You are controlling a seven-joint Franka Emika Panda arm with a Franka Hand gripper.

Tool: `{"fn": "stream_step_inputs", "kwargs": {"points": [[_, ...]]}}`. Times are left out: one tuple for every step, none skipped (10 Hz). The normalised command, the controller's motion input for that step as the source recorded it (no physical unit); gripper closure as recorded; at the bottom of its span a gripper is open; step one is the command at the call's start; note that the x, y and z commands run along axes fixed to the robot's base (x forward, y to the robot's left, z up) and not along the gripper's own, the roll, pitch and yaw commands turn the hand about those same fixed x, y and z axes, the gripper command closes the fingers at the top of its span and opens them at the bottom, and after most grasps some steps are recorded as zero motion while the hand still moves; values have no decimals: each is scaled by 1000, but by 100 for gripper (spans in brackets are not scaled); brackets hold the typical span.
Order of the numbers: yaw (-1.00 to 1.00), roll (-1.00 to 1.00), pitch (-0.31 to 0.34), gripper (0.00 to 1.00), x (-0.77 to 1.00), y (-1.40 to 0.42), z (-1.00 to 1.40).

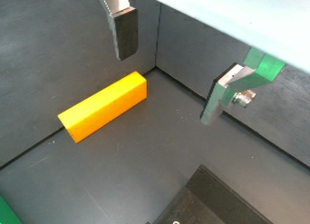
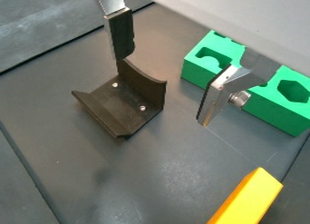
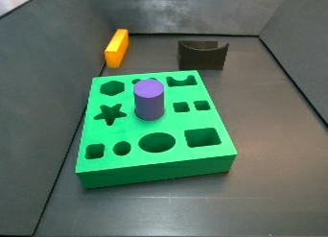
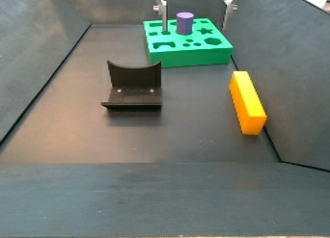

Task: Pick up the rectangle object. Move up. Place the rectangle object on the fixture. Regrasp the rectangle object. Move to above the board. Insert the rectangle object.
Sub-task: Pick up the rectangle object.

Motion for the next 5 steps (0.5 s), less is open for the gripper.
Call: {"fn": "stream_step_inputs", "kwargs": {"points": [[0, -50, 0, 0, 0, 0, -51], [0, 0, 0, 0, 0, -57, 0], [0, 53, -54, 0, -117, -111, -200], [0, 69, -90, 0, -354, 0, -397], [0, 74, -139, 0, -597, 83, -560]]}}
